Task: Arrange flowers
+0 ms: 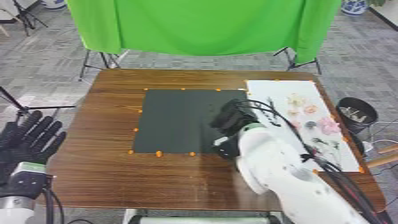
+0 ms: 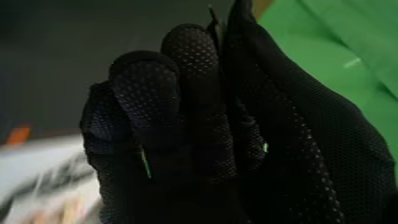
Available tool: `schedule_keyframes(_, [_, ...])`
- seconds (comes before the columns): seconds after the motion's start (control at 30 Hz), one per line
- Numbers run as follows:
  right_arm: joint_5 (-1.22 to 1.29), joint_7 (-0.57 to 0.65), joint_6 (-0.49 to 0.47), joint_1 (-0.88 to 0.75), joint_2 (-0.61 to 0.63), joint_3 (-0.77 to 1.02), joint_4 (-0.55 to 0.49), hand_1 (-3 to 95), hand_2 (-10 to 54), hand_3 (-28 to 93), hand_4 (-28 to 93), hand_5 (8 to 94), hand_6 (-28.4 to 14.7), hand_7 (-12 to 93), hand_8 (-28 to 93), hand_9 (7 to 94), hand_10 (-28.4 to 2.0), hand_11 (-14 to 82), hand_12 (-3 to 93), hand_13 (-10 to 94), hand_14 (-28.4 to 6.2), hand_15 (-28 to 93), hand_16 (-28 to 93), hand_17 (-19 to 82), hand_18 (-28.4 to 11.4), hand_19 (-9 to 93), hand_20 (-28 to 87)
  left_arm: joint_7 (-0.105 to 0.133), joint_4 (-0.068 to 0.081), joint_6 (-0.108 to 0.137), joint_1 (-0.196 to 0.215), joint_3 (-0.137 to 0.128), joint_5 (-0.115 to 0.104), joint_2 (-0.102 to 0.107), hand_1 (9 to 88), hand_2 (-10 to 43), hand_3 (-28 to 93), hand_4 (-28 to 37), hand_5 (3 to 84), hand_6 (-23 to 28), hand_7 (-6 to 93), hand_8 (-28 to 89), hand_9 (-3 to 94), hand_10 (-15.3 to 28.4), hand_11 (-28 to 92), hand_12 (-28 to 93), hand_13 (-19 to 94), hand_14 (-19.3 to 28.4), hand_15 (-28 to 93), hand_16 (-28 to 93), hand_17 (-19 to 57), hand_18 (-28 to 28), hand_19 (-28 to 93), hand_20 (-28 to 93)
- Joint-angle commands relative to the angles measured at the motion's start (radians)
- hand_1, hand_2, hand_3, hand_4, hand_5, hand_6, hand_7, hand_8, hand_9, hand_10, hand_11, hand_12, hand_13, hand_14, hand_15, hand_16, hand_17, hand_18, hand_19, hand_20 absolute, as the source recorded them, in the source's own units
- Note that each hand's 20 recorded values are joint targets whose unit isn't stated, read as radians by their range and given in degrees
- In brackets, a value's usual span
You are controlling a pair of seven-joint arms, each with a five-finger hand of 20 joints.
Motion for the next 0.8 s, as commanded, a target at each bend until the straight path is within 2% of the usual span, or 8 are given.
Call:
schedule_keyframes(0.03, [0.021, -0.019, -0.061, 0.103, -0.182, -0.105, 0.128, 44.4, -9.5, 88, 1, 59.9, -1.4, 73, 16, 88.2, -8.4, 23.5, 55.6, 81, -6.4, 50, 50, 41, -26.0, 87, 33, -0.031, 0.011, 0.002, -0.025, 0.018, 0.023, 0.009, 28.4, 16.4, 71, -28.3, 41.9, 9.4, 17.0, -9, 38.3, 16.0, 23, 13, 28, 15.7, 40, -6, -7.8, 15.4, 41, 11])
schedule_keyframes(0.17, [-0.012, -0.004, -0.087, 0.138, -0.228, -0.169, 0.200, 44.4, -9.5, 88, 0, 59.8, -1.4, 73, 16, 88.0, -8.5, 23.7, 55.6, 81, -6.3, 50, 50, 41, -25.8, 87, 33, -0.041, 0.011, 0.000, -0.034, 0.019, 0.035, 0.014, 28.4, 16.4, 71, -28.3, 41.9, 9.4, 17.0, -9, 38.3, 16.0, 23, 13, 28, 15.7, 40, -6, -7.8, 15.4, 41, 11])
schedule_keyframes(0.3, [-0.004, 0.031, -0.099, 0.152, -0.280, -0.183, 0.273, 44.6, -9.5, 88, 0, 59.6, -1.3, 73, 16, 87.7, -8.5, 23.9, 55.6, 81, -6.4, 51, 49, 41, -25.9, 87, 33, -0.092, 0.028, 0.000, -0.094, 0.044, 0.075, 0.029, 28.4, 16.4, 71, -28.3, 41.9, 9.4, 17.0, -9, 38.3, 16.0, 23, 13, 28, 15.7, 40, -6, -7.8, 15.4, 41, 11])
schedule_keyframes(0.37, [-0.015, 0.035, -0.110, 0.157, -0.299, -0.192, 0.298, 44.7, -9.5, 88, -1, 59.6, -1.2, 73, 16, 87.6, -8.4, 24.0, 55.4, 81, -6.4, 51, 49, 41, -25.9, 87, 33, -0.103, 0.035, -0.023, -0.110, 0.055, 0.073, 0.030, 28.4, 16.4, 71, -28.3, 41.9, 9.4, 17.0, -9, 38.3, 16.0, 23, 13, 28, 15.7, 40, -6, -7.8, 15.4, 41, 11])
schedule_keyframes(0.53, [-0.049, 0.038, -0.116, 0.166, -0.339, -0.205, 0.332, 44.6, -9.5, 88, -1, 59.2, -1.0, 73, 16, 87.2, -8.4, 24.2, 55.1, 81, -6.4, 51, 49, 41, -25.8, 86, 33, -0.128, 0.052, -0.024, -0.159, 0.078, 0.072, 0.030, 28.4, 16.4, 71, -28.3, 41.9, 9.4, 17.0, -9, 38.3, 16.0, 23, 13, 28, 15.7, 40, -6, -7.8, 15.4, 41, 11])
schedule_keyframes(0.57, [-0.066, 0.040, -0.113, 0.166, -0.341, -0.212, 0.333, 44.4, -9.5, 88, -1, 59.2, -1.0, 73, 16, 87.1, -8.4, 24.2, 54.8, 81, -6.3, 51, 49, 41, -25.8, 86, 33, -0.118, 0.045, -0.030, -0.146, 0.077, 0.070, 0.034, 28.4, 16.4, 71, -28.3, 41.9, 9.4, 17.0, -9, 38.3, 16.0, 23, 13, 28, 15.7, 40, -6, -7.8, 15.4, 41, 11])
schedule_keyframes(0.63, [-0.130, 0.068, -0.099, 0.164, -0.351, -0.226, 0.341, 43.9, -9.5, 88, 0, 59.0, -1.0, 73, 16, 87.1, -8.5, 24.1, 54.1, 81, -6.1, 51, 48, 41, -25.9, 86, 32, -0.131, 0.058, -0.026, -0.186, 0.101, 0.074, 0.034, 28.4, 16.4, 71, -28.3, 41.9, 9.4, 17.0, -9, 38.3, 16.0, 23, 13, 28, 15.7, 40, -6, -7.8, 15.4, 41, 11])
schedule_keyframes(0.8, [-0.166, 0.096, -0.091, 0.154, -0.348, -0.246, 0.334, 42.3, -9.5, 87, 0, 59.1, -2.1, 73, 17, 87.2, -9.1, 23.6, 52.4, 81, -7.2, 50, 47, 42, -27.4, 87, 31, -0.132, 0.061, -0.036, -0.185, 0.112, 0.066, 0.034, 28.4, 16.4, 71, -28.3, 41.9, 9.4, 17.0, -9, 38.3, 16.0, 23, 13, 28, 15.7, 40, -6, -7.8, 15.4, 41, 11])
